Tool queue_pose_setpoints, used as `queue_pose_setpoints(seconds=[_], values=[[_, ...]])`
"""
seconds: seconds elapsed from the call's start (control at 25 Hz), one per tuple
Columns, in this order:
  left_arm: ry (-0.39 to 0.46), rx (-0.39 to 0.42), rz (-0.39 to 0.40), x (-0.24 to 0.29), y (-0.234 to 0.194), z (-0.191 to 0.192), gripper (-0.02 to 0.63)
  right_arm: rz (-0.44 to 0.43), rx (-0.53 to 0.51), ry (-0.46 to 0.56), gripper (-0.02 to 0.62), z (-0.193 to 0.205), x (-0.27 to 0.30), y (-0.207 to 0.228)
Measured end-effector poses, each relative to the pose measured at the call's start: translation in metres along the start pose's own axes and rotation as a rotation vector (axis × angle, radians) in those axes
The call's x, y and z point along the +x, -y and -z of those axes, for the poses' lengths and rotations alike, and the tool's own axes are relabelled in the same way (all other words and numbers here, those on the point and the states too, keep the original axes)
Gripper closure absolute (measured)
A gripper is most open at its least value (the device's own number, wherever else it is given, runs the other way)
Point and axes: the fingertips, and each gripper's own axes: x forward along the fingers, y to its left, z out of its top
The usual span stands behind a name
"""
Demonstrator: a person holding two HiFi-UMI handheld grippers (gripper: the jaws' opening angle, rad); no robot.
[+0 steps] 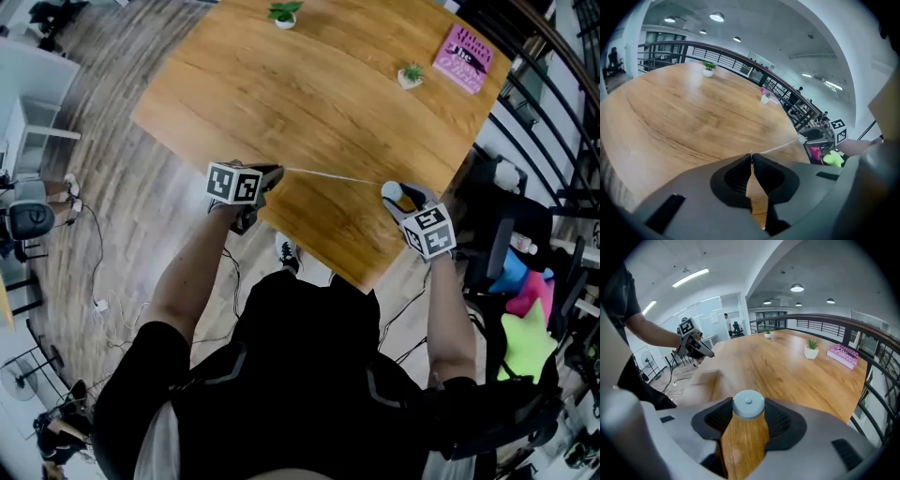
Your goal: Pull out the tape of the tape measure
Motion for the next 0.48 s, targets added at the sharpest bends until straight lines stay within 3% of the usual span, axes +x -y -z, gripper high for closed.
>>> queue_pose_setpoints(seconds=[0.48], values=[[-0.090,-0.038,-0.046,0.033,-0.031,0.034,0.566,-0.020,-0.022,-0.056,0.373,0.029,0.040,-0.003]])
